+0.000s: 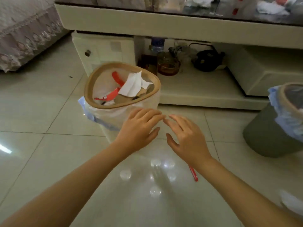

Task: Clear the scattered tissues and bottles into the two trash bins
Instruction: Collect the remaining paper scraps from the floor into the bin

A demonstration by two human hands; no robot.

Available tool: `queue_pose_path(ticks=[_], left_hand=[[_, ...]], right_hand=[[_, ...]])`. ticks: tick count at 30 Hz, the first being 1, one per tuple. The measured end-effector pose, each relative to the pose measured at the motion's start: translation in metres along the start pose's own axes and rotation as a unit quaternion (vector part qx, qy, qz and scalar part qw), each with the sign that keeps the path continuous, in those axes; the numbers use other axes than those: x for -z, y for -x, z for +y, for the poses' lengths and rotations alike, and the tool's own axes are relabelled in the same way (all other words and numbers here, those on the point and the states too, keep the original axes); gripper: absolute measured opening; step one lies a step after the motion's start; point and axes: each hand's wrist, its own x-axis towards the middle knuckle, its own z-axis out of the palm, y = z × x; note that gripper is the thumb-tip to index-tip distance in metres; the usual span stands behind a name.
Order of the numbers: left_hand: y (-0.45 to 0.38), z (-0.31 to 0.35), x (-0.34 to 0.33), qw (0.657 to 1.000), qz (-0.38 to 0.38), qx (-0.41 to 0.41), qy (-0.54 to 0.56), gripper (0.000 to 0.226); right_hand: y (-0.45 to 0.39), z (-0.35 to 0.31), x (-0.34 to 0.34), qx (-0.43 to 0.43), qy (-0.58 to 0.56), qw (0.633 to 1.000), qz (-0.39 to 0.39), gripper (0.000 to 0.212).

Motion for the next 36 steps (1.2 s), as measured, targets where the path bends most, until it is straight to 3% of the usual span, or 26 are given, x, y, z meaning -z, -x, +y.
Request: queue_pose_path(ticks=[4, 8, 15, 17, 21, 26, 30, 32, 36], left_hand=[[0.009, 0.048, -0.050, 0.987, -0.150, -0.040, 0.044, 0.052], [-0.002, 0.083, -0.094, 0.942, -0.330, -0.031, 0.061, 0.068], [-0.017, 0.138, -0.172, 0.889, -0.445, -0.062, 0.082, 0.071], [-0.016, 0.149, -0.188, 0.885, -0.451, -0.082, 0.082, 0.060], [-0.016, 0.163, -0.205, 0.910, -0.369, -0.054, 0.183, 0.025], [-0.015, 0.220, -0.212, 0.897, -0.310, -0.085, 0.302, 0.016], [-0.024, 0.298, -0.217, 0.855, -0.300, -0.109, 0.408, 0.022], [-0.026, 0.336, -0.217, 0.827, -0.331, -0.114, 0.440, 0.031], [-0.015, 0.379, -0.218, 0.797, -0.448, -0.204, 0.352, 0.087]], right_hand=[[0.088, 0.035, 0.008, -0.050, 0.028, 0.996, -0.062, 0.040], [0.172, 0.060, 0.025, -0.106, 0.062, 0.984, -0.131, 0.044], [0.266, 0.092, 0.038, -0.186, 0.076, 0.965, -0.168, 0.044], [0.290, 0.095, 0.037, -0.214, 0.071, 0.960, -0.167, 0.044], [0.333, 0.099, 0.035, -0.256, 0.075, 0.947, -0.178, 0.046], [0.379, 0.107, 0.037, -0.325, 0.070, 0.923, -0.194, 0.042], [0.405, 0.118, 0.050, -0.377, 0.093, 0.901, -0.194, 0.042], [0.410, 0.125, 0.059, -0.399, 0.116, 0.892, -0.178, 0.041], [0.423, 0.147, 0.071, -0.442, 0.117, 0.874, -0.160, 0.051]])
